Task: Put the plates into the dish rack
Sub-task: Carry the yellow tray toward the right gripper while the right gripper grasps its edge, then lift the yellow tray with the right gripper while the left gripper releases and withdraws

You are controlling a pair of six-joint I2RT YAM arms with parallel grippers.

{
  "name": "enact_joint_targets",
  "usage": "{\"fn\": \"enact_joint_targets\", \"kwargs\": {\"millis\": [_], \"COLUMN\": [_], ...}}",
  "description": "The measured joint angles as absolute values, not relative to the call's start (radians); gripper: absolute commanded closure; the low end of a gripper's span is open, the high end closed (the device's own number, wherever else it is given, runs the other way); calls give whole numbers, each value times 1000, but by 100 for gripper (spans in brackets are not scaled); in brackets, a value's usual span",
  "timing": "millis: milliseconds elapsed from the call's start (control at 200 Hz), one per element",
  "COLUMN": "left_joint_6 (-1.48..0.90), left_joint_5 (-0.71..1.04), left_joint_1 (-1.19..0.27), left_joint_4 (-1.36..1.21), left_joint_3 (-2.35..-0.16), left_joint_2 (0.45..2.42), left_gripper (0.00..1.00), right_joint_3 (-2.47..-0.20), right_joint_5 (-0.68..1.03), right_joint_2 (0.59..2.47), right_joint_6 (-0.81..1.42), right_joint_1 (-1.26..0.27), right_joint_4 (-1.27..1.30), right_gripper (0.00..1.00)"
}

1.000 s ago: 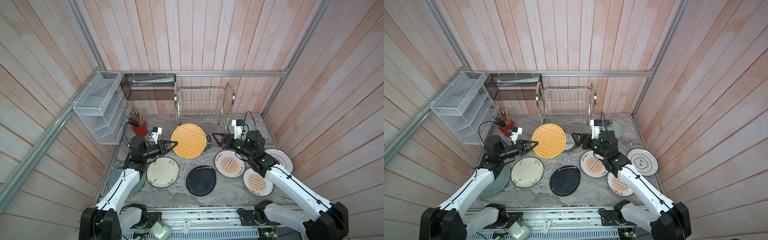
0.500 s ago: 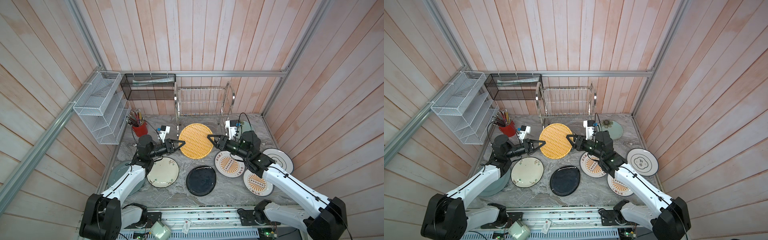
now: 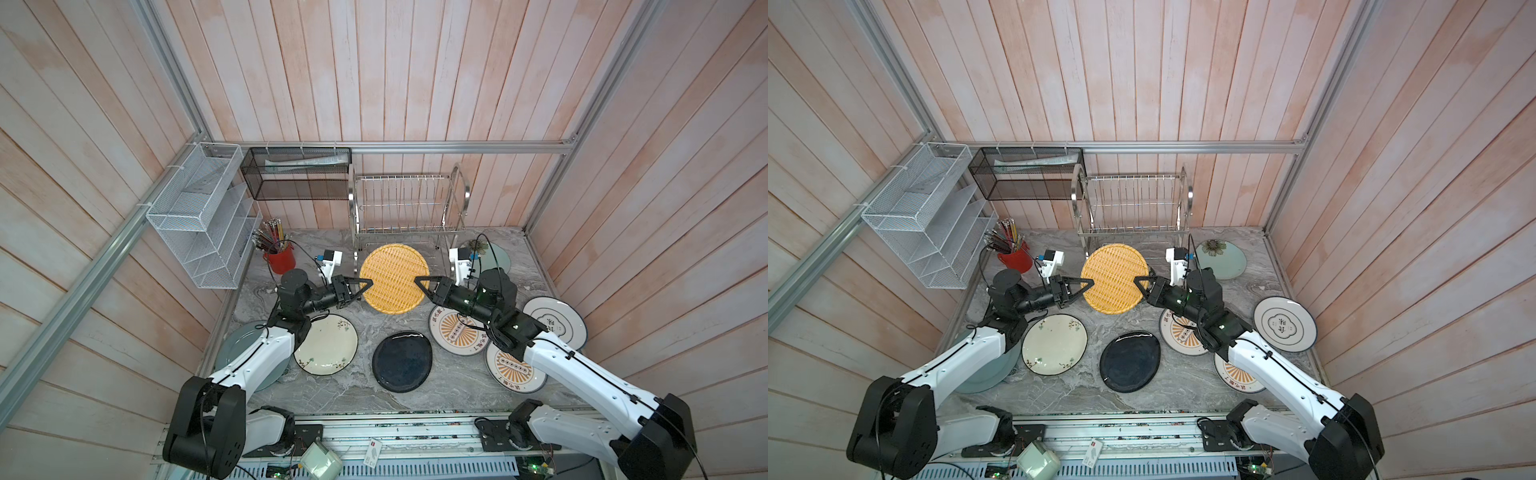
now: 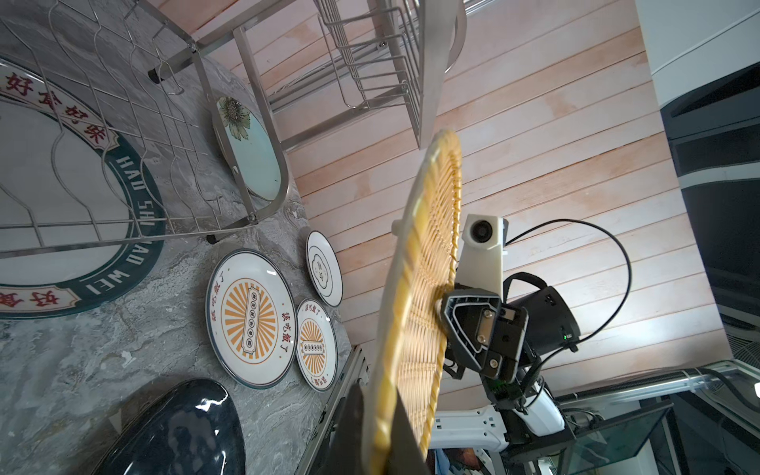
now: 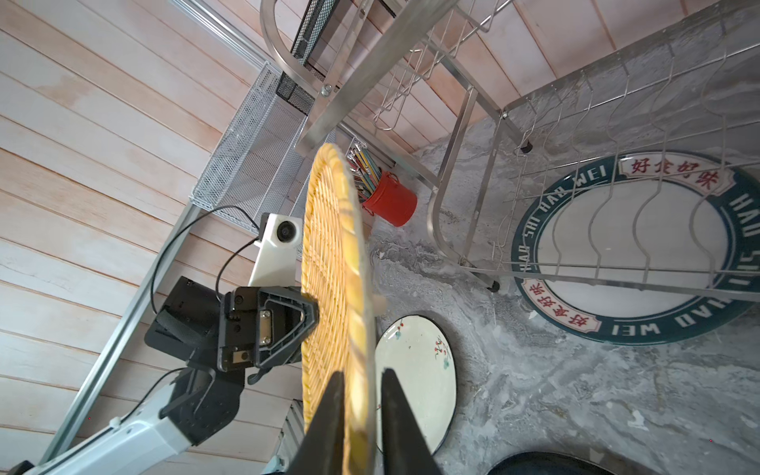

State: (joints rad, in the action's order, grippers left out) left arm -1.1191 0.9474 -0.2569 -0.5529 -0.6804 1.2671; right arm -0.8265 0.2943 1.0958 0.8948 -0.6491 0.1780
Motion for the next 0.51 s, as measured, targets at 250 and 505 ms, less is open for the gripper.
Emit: {"fn": "enact_joint_targets", "kwargs": {"millis": [250, 505], "left_joint_6": [-1084, -1046], "left_joint_5": [934, 912], "left_joint_1": [-272, -273], "left_joint_4": [-565, -535], "left_joint_3": [-663, -658], "left_joint_2": [1267, 1246], "left_gripper": [100, 13], "right_joint_3": [-790, -842], "right_joint_5": [180, 10], "right_joint_2": [1056, 1052], "right_joint_6": [944, 907], "right_joint_1": [-696, -778], "right_joint_4": [167, 86], "right_gripper": [100, 100]}}
